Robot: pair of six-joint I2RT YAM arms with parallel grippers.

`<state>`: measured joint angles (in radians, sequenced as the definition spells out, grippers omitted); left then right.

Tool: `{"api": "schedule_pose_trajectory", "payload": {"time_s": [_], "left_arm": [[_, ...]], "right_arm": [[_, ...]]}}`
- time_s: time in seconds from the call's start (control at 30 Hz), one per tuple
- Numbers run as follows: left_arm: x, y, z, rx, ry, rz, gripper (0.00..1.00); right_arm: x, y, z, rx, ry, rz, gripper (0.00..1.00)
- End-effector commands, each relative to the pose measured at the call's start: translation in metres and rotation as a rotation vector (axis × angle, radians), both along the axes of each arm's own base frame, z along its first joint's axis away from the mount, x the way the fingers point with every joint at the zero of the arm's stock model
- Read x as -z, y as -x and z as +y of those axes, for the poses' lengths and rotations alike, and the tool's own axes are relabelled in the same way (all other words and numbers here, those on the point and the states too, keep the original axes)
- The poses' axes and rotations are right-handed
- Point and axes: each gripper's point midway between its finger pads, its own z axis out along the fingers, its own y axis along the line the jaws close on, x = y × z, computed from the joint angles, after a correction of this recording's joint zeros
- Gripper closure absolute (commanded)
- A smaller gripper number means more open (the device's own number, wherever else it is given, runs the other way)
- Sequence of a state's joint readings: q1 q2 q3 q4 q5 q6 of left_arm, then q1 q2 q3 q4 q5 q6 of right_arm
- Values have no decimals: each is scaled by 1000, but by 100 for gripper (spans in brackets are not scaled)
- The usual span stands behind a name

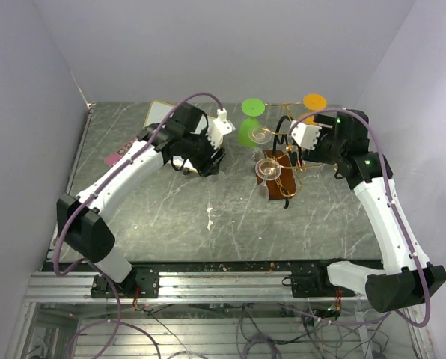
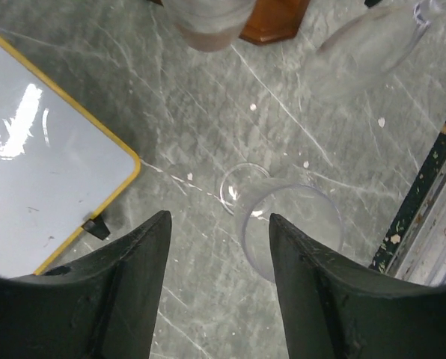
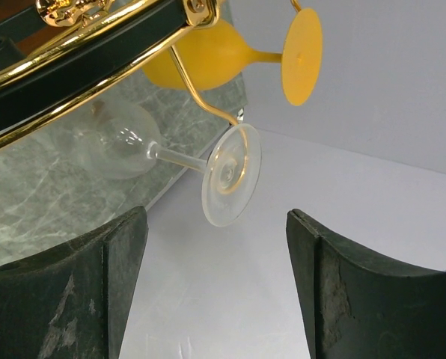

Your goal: Place the wine glass upside down on the wine glass rack

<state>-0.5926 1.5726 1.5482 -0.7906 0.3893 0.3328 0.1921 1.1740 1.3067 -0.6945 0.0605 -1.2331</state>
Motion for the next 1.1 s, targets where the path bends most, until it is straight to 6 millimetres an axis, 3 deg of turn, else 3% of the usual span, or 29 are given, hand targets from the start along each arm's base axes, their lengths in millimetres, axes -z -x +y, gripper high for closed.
{"api": "schedule_pose_trajectory", "payload": {"time_s": [0.0, 0.27, 0.53, 0.73, 1.07], "left_arm": [[8, 12, -7, 51, -45, 46, 36], [29, 18, -13, 88, -110, 78, 53], [33, 22, -13, 121, -153, 83, 80], [13, 27, -8, 140, -138, 33, 93], [-45, 36, 19, 132, -141, -140, 93]], "right_arm": [[-22, 5, 0, 17, -21, -48, 26], [-27, 9, -1, 30, -29, -62, 23], [-31, 11, -5, 52, -12, -73, 23], [-60, 8, -2, 87, -99, -144, 22], [-76, -4, -20, 227, -120, -236, 22]]}}
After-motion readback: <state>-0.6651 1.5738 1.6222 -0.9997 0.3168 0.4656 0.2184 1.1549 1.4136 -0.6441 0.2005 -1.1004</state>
